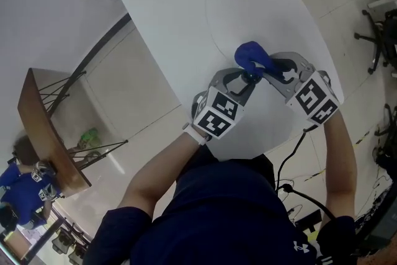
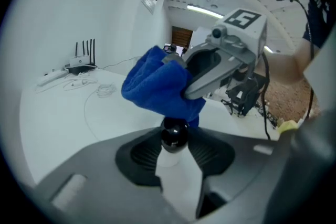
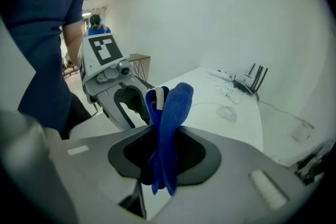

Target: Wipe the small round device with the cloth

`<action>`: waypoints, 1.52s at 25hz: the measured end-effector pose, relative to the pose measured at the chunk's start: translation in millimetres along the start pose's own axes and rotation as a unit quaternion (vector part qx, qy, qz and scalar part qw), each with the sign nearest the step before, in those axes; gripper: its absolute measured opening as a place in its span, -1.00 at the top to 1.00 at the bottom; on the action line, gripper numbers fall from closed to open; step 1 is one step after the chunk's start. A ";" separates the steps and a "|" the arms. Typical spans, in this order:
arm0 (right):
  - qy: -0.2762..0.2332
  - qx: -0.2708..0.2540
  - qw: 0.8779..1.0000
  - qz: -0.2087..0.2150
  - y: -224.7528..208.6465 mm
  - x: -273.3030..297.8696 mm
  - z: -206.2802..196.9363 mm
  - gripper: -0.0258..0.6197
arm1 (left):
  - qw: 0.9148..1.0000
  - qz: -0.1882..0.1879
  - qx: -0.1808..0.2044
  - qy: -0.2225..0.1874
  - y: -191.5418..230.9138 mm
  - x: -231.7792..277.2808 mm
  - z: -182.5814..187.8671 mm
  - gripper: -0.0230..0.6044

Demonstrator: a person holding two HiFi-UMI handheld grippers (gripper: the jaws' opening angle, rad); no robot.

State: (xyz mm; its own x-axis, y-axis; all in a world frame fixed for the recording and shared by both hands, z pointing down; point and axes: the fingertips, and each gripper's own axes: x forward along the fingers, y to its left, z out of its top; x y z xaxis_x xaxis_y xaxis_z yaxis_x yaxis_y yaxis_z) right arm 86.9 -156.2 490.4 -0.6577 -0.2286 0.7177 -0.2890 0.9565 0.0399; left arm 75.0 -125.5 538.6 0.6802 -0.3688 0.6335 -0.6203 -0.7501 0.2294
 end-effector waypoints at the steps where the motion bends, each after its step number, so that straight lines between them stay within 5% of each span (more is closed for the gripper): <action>1: -0.010 0.028 0.999 0.013 -5.0 3.0 -4.4 0.57 | 1.000 -0.001 -0.002 -0.002 -0.5 0.7 0.6 0.43; 4: -0.032 0.092 0.994 0.047 -19.6 8.4 -13.7 0.57 | 1.000 -0.003 -0.007 -0.006 -1.4 1.4 2.9 0.43; 14: -0.006 0.191 0.974 0.123 -34.2 60.8 -74.0 0.58 | 1.000 0.000 -0.019 -0.018 -4.1 7.6 1.6 0.41; 23: -0.007 0.320 0.944 0.082 -38.5 84.5 -83.6 0.58 | 1.000 0.011 -0.017 -0.008 -2.0 -2.0 -4.4 0.41; 28: -0.042 0.225 0.973 0.035 -40.0 45.3 -51.9 0.57 | 0.999 0.013 0.028 -0.016 -10.4 -4.5 10.1 0.42; 32: -0.057 0.028 0.998 0.009 -17.6 4.0 -4.2 0.57 | 0.998 0.002 0.061 -0.005 -23.2 -4.0 9.1 0.43; 35: -0.042 -0.107 0.993 0.014 12.7 -8.2 25.1 0.56 | 0.996 -0.002 0.085 0.000 -30.0 -3.7 7.6 0.43; 38: -0.022 -0.161 0.986 0.016 20.3 0.3 28.1 0.56 | 0.996 0.001 0.092 0.004 -32.3 -1.9 4.6 0.43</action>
State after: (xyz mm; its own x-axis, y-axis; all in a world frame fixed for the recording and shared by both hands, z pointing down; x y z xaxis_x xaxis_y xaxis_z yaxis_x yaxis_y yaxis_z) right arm 61.3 -142.0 471.9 -0.6947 -0.1973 0.6917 -0.0350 0.9698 0.2415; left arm 95.5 -103.0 526.6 0.6747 -0.3666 0.6406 -0.5390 -0.8377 0.0883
